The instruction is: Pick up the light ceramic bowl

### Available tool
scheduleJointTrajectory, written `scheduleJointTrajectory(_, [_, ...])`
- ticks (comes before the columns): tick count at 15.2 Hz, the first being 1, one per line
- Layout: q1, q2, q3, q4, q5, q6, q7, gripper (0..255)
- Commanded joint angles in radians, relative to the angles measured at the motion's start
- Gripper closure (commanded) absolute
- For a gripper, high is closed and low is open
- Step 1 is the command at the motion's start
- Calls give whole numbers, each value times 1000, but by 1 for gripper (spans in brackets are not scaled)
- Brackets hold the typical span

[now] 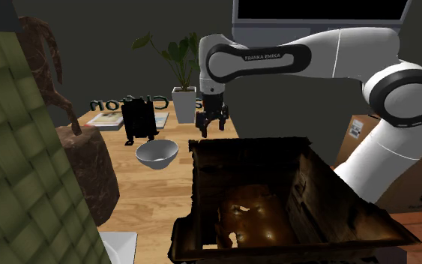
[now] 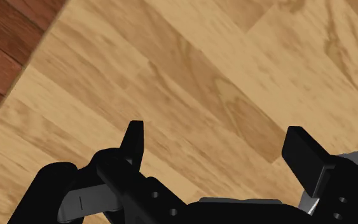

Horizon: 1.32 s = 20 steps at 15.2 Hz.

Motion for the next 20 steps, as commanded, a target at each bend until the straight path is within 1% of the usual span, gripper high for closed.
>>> scheduleJointTrajectory(1, [6,61,16,60,2,9,28,0])
scheduleJointTrajectory(6, [28,241,57,255,-12,12,104,0])
scheduleJointTrajectory(11, [70,440,85,501,-49,-17,180,0])
scheduleJointTrajectory(18, [66,422,83,383,-43,83,169,0])
scheduleJointTrajectory(20, [65,422,83,375,-42,91,169,0])
